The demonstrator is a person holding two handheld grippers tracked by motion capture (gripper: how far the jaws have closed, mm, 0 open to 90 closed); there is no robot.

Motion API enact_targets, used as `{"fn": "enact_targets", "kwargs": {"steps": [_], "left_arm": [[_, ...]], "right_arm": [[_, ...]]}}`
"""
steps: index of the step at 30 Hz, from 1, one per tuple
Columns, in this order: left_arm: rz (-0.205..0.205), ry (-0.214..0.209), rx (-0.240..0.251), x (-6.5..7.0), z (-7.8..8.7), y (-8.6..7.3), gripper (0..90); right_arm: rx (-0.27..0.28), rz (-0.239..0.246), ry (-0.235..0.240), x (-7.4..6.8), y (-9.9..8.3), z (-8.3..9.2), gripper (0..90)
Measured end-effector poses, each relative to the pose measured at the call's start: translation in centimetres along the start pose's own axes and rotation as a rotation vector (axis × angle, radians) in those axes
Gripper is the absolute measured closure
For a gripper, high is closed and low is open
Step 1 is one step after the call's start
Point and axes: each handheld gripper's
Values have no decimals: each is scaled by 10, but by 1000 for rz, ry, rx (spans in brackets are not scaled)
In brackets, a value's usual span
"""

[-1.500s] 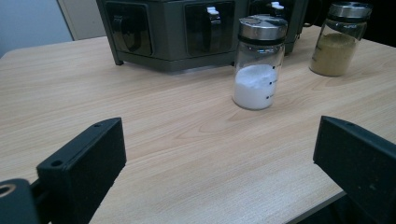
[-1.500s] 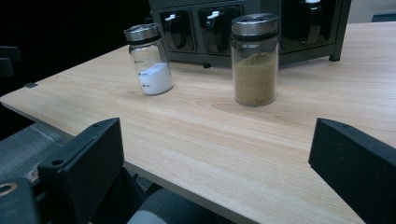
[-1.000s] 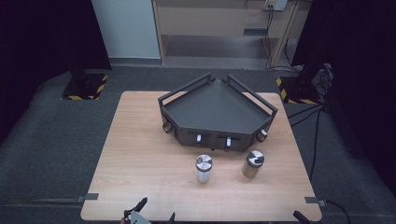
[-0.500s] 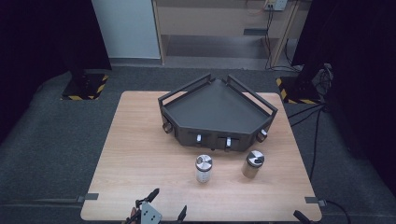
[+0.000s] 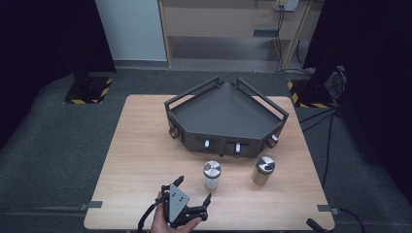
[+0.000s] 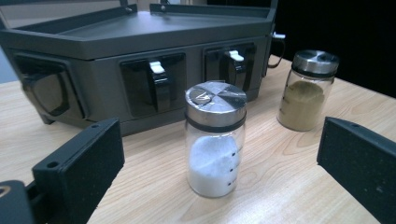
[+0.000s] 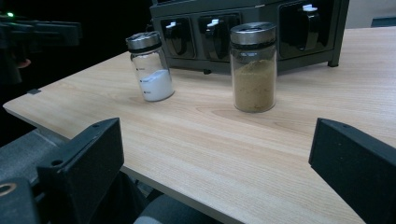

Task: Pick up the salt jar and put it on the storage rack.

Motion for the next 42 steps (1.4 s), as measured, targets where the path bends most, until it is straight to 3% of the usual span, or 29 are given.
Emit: {"fn": "enact_targets", "kwargs": {"steps": [4, 18, 26, 35, 42], "left_arm": [[-3, 1, -18, 0, -19, 0, 0], [4, -15, -61, 3, -53, -5, 0], [15, -22, -88, 5, -82, -8, 10], [26, -21, -93, 1, -95, -14, 76], [52, -42, -89, -5, -99, -23, 247]], "right_arm": [[1, 0, 0, 1, 0, 0, 36], [-7, -4, 0, 3, 1, -1, 36], [-6, 0, 0, 4, 0, -1, 36], [-7, -4, 0, 6, 0, 0, 38], [-9, 0, 4, 7, 0, 0, 42]]}}
Point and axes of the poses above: each handheld gripper's, and its own axes: z roughly backward along the jaws, y roughly out of its top, x roughly to its right, and after that the axes turned 6 degrees about -z, right-handed
